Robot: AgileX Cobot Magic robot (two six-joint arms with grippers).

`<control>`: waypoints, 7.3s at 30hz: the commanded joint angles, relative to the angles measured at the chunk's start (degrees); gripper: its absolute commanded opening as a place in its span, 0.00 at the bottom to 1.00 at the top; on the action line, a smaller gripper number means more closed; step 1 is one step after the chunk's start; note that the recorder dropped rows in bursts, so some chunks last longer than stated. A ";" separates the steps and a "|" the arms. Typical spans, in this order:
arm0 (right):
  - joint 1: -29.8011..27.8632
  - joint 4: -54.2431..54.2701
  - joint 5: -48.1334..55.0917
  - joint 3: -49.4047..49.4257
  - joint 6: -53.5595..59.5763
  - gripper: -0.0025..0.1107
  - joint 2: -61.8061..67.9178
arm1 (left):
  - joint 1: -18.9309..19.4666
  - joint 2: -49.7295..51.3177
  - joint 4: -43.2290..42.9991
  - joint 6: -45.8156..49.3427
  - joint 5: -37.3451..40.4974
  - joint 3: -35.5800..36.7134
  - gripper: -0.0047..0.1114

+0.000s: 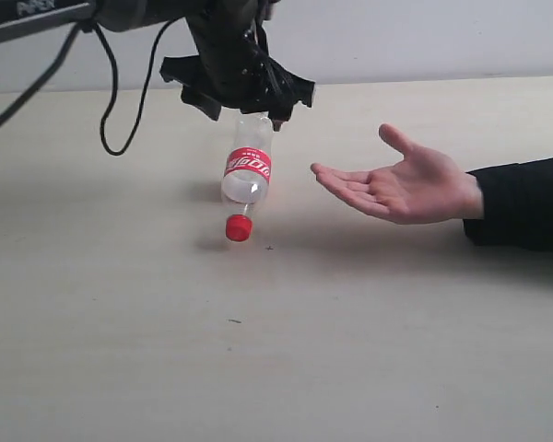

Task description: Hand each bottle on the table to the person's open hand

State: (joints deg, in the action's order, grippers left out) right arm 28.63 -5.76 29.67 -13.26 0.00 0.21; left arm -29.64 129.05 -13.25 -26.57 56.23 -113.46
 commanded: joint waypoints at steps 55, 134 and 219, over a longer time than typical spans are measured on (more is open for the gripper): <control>0.04 -0.26 -0.21 0.27 -0.30 0.02 -0.21 | -17.12 5.19 6.06 -20.14 13.73 -17.63 0.04; 0.04 -0.26 -0.21 0.27 -0.30 0.02 -0.21 | -25.23 -9.69 -5.19 7.04 13.73 -14.46 0.04; 0.04 -0.25 -0.21 0.27 0.00 0.02 -0.21 | 25.18 -129.05 7.80 8.15 -50.97 113.46 0.04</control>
State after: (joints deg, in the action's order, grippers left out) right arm 28.63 -5.76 29.67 -13.26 0.00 0.21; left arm -5.83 0.39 -10.29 -33.06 4.84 0.05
